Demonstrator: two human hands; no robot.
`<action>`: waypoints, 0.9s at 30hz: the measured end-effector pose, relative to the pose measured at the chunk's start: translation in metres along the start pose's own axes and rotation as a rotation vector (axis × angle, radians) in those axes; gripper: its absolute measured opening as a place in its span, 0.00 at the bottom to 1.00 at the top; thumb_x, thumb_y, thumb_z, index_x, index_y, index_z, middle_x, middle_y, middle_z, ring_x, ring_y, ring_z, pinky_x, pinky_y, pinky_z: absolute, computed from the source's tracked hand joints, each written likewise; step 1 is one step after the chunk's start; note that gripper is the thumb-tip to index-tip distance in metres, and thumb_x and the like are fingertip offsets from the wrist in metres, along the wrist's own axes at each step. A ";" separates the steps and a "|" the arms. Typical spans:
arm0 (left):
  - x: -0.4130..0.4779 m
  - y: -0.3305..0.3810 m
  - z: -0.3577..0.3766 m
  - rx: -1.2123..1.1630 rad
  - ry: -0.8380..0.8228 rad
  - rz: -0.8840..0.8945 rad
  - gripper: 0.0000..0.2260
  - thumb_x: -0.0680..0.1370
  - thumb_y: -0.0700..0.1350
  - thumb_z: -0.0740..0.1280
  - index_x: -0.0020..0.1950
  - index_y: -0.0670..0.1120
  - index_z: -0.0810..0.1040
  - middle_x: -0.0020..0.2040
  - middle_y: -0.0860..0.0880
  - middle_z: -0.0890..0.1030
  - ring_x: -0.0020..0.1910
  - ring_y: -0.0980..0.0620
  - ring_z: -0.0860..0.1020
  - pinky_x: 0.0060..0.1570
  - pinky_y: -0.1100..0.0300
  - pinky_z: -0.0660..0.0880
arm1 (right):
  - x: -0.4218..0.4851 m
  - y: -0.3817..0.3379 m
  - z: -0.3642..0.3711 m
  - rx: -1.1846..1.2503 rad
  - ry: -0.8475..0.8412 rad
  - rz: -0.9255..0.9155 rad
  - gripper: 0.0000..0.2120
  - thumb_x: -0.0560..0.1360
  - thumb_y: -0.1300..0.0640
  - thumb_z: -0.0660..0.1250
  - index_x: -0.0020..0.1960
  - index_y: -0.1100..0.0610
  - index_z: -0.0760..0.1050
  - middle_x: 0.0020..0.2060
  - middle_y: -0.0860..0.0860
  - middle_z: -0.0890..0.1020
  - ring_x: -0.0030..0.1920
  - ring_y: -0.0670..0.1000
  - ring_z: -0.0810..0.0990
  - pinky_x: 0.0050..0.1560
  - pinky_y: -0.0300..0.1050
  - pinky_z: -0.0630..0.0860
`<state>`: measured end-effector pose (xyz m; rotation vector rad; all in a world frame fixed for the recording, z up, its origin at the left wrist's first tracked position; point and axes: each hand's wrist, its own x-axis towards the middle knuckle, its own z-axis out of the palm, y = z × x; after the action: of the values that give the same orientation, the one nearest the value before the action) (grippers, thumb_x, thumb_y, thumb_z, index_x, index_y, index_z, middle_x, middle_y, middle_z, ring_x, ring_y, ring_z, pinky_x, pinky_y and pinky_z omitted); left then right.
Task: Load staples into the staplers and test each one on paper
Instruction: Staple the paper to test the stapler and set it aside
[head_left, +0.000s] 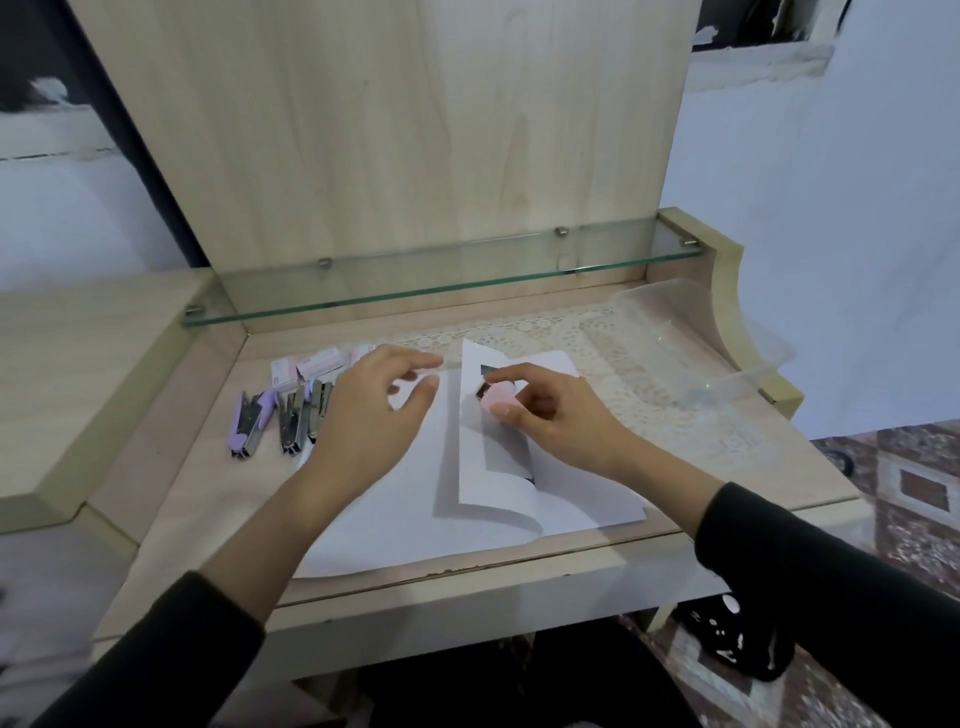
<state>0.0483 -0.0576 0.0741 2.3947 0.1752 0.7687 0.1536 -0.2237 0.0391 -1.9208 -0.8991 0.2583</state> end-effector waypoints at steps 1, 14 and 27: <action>0.005 0.000 0.001 -0.008 -0.034 0.001 0.10 0.77 0.40 0.62 0.55 0.46 0.79 0.51 0.57 0.76 0.49 0.58 0.74 0.50 0.67 0.70 | 0.001 0.000 0.001 0.000 0.004 0.005 0.13 0.75 0.52 0.65 0.59 0.48 0.74 0.38 0.59 0.80 0.37 0.53 0.76 0.40 0.39 0.72; 0.018 -0.023 0.038 0.106 -0.592 -0.128 0.41 0.67 0.69 0.63 0.74 0.52 0.55 0.71 0.55 0.65 0.70 0.55 0.61 0.66 0.58 0.60 | 0.005 0.000 -0.005 0.277 0.040 0.129 0.11 0.75 0.52 0.64 0.57 0.51 0.74 0.42 0.61 0.83 0.44 0.53 0.82 0.46 0.52 0.78; 0.017 -0.045 0.041 0.340 -0.846 -0.041 0.36 0.72 0.62 0.64 0.74 0.59 0.48 0.76 0.54 0.44 0.75 0.55 0.42 0.72 0.54 0.44 | 0.014 0.006 -0.022 0.426 0.010 0.228 0.05 0.74 0.52 0.65 0.50 0.47 0.76 0.45 0.60 0.82 0.41 0.59 0.80 0.48 0.55 0.78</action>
<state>0.0881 -0.0373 0.0299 2.8010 0.0006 -0.3588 0.1781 -0.2311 0.0480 -1.6197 -0.5610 0.5314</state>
